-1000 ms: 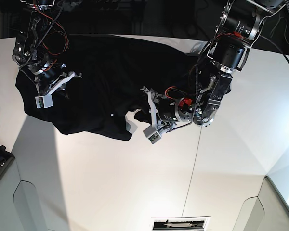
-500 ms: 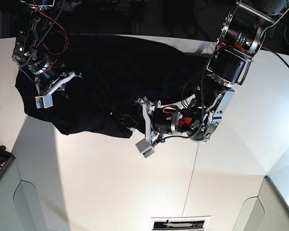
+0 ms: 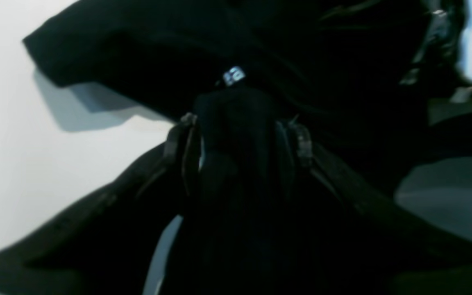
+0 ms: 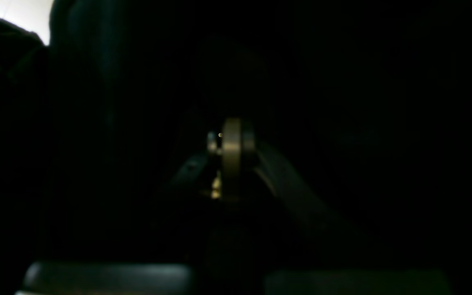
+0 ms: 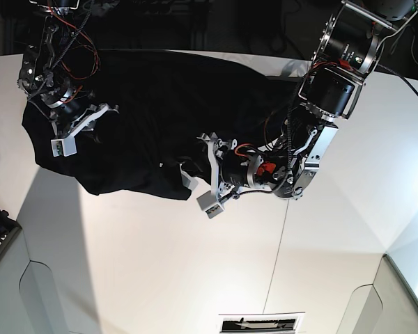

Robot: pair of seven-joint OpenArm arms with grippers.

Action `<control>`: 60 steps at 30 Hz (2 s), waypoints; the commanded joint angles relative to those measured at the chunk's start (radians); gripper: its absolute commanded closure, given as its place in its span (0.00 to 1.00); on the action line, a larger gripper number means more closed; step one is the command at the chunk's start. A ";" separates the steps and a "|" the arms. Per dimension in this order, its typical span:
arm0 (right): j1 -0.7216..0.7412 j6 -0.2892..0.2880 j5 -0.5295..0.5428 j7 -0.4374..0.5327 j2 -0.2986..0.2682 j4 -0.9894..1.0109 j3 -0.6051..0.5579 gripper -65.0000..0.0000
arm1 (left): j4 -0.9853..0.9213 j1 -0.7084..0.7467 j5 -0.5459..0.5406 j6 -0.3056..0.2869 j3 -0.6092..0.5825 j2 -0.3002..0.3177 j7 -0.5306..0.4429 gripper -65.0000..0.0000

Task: Layout the t-shirt on the table in an organized manner, then fold the t-shirt properly
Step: 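Regrasp the shirt edge with the left gripper and pull it outward, then release the shirt with the left gripper and lift it clear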

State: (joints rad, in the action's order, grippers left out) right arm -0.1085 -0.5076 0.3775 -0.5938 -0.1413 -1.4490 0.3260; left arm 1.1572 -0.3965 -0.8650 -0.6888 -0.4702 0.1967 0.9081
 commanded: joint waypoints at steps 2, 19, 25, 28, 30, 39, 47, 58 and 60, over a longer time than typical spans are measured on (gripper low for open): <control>-0.008 0.040 -0.059 -0.056 -0.013 0.004 0.006 1.00 | 0.015 -0.027 -0.010 -0.009 0.005 -0.003 -0.029 0.53; -0.008 0.040 -0.059 -0.034 -0.013 0.004 0.006 1.00 | 0.015 -0.031 -0.101 -0.009 0.005 -0.002 -0.014 1.00; -0.008 0.039 -0.059 -0.035 -0.013 0.004 0.006 1.00 | 0.015 -0.030 -0.041 -0.009 0.007 -0.001 -0.031 1.00; -0.008 0.039 -0.059 -0.035 -0.013 0.004 0.006 1.00 | 0.019 -0.031 -0.012 -0.009 0.040 0.000 -0.045 1.00; -0.008 0.039 -0.060 -0.035 -0.013 0.004 0.006 1.00 | 0.038 -0.031 -0.009 -0.009 0.097 0.001 -0.048 1.00; -0.008 0.040 -0.087 -0.035 -0.015 0.004 0.007 1.00 | 0.143 -0.080 0.152 -0.009 0.470 0.027 -0.134 1.00; -0.008 0.040 -0.074 -0.035 -0.027 0.004 0.006 1.00 | 0.089 -0.127 0.460 -0.005 0.489 0.182 -0.416 0.87; -0.008 0.040 -0.044 -0.036 -0.028 0.003 0.008 1.00 | 0.085 -0.123 0.395 0.122 0.489 0.216 -0.288 0.40; -0.008 0.040 -0.026 -0.035 -0.027 -0.003 0.018 1.00 | 0.085 -0.112 0.361 0.097 0.489 0.216 -0.244 0.40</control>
State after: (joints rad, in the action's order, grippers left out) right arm -0.1112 -0.5053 0.3985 -0.5812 -0.1520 -1.4502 0.3328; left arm 1.2270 -0.4816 -0.4889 -0.5793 0.0143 0.4000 0.6823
